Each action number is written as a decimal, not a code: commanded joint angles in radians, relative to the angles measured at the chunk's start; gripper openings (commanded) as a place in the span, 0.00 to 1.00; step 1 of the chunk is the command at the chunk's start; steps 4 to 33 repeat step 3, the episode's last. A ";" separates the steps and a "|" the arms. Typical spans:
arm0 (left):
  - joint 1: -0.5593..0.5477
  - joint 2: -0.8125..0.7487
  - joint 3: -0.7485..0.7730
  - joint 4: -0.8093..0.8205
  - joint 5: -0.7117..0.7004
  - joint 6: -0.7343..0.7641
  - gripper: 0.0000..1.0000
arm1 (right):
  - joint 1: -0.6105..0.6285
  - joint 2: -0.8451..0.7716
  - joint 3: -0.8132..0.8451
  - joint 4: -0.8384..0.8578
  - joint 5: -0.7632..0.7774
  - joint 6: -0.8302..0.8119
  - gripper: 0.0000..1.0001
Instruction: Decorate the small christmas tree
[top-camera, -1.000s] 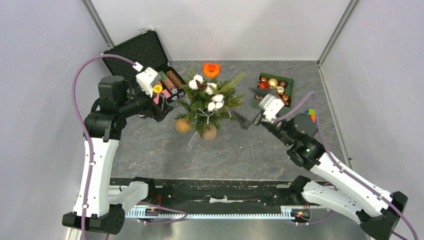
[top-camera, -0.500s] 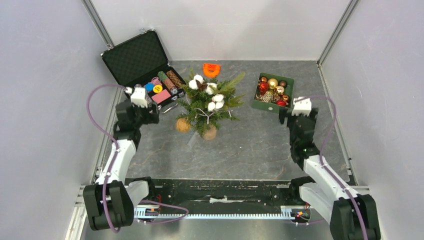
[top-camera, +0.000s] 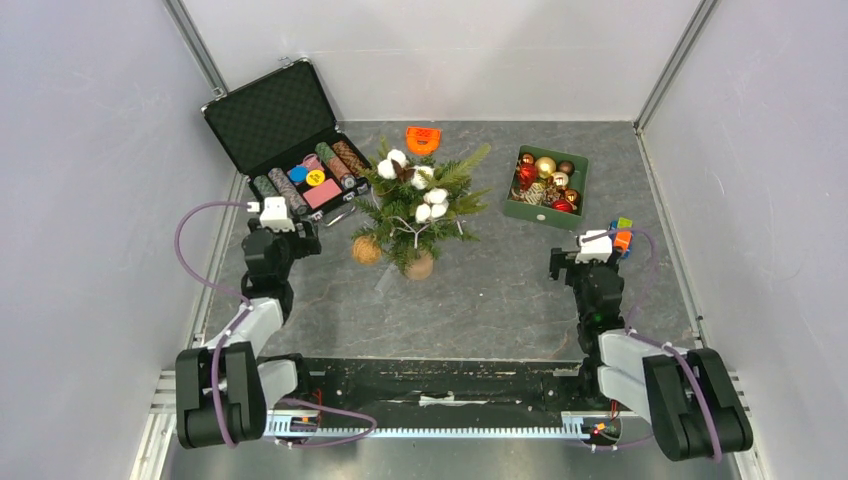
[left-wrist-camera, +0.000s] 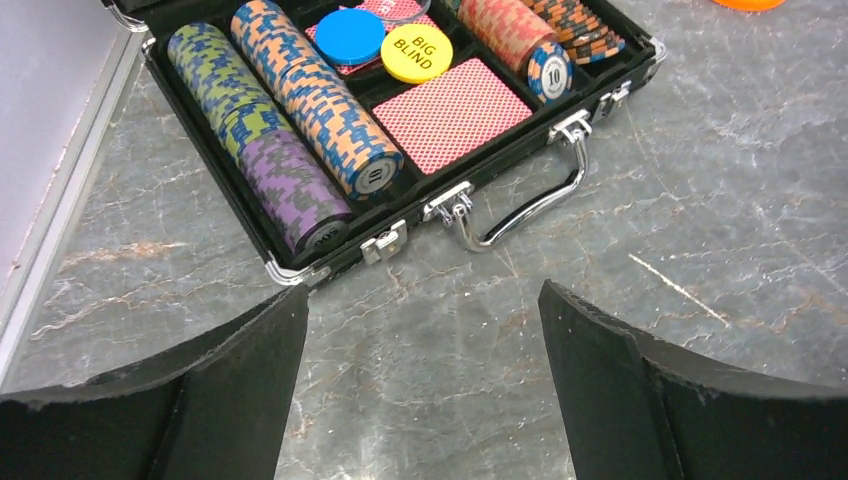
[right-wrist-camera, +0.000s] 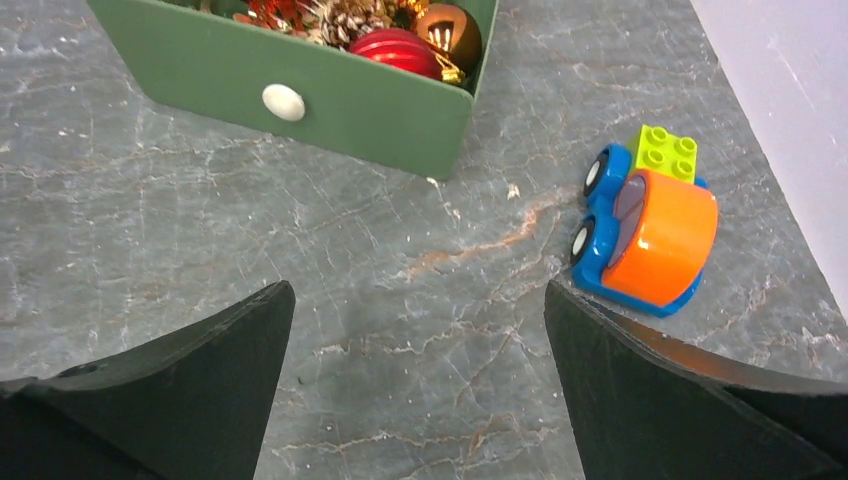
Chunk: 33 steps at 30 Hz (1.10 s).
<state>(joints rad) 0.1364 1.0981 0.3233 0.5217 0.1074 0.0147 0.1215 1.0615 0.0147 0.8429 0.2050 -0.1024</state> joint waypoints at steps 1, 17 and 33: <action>0.001 0.044 -0.026 0.197 0.023 -0.101 0.91 | -0.004 0.035 -0.010 0.188 -0.027 -0.029 0.98; 0.002 0.057 -0.034 0.215 0.001 -0.126 0.91 | -0.006 0.058 -0.055 0.237 0.006 -0.042 0.98; 0.002 0.057 -0.034 0.215 0.001 -0.126 0.91 | -0.006 0.058 -0.055 0.237 0.006 -0.042 0.98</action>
